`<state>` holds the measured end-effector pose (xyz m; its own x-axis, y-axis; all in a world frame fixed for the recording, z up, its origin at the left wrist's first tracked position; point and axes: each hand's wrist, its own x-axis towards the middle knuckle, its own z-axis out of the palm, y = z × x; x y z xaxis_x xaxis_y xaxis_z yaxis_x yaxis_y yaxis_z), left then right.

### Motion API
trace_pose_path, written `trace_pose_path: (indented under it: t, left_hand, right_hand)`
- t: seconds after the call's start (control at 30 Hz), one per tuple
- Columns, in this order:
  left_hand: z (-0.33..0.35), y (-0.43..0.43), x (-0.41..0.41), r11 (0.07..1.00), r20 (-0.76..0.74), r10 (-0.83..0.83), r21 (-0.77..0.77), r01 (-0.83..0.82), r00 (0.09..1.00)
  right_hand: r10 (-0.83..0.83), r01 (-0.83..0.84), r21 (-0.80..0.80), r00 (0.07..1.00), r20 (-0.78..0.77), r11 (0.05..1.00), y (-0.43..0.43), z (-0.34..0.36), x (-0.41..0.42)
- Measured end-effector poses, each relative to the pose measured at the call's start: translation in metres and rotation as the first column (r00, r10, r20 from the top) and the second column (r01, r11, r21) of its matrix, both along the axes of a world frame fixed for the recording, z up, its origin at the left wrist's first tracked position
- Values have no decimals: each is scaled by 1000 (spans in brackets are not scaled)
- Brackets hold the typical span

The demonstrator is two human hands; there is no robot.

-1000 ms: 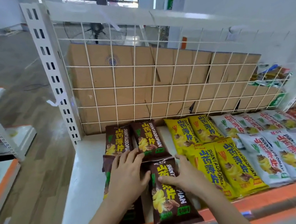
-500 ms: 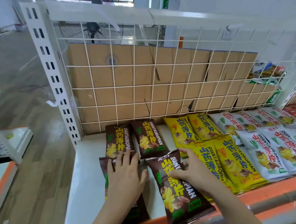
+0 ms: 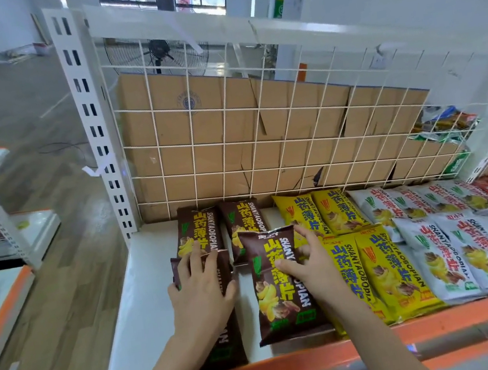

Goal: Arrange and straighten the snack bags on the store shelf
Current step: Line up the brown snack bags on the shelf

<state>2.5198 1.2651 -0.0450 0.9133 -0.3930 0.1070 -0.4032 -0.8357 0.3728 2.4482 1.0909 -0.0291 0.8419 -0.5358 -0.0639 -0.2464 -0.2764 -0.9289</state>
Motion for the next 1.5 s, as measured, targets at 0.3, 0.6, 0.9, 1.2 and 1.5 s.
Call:
trace_pose_path:
  t: [0.3,0.6,0.9,1.2,1.5]
  left_hand:
    - [-4,-10,-5,998,-16,58,3,-58,998]
    - [8,-26,12,983,210,-181,33,178,961]
    - [20,-57,25,954,87,-285,124,273,955]
    - [11,-50,25,965,80,-239,133,227,968]
    - [6,-55,18,946,35,-312,98,308,949]
  right_hand:
    - [46,-45,112,999,-8,993,5,-18,8]
    - [152,-153,-54,988,-28,987,10,-21,-10]
    - [282,-350,-387,933,-224,853,28,-18,-33]
    - [376,-494,-439,865,-331,750,29,-17,-38]
    - [345,-396,-342,917,-201,852,27,-23,-34]
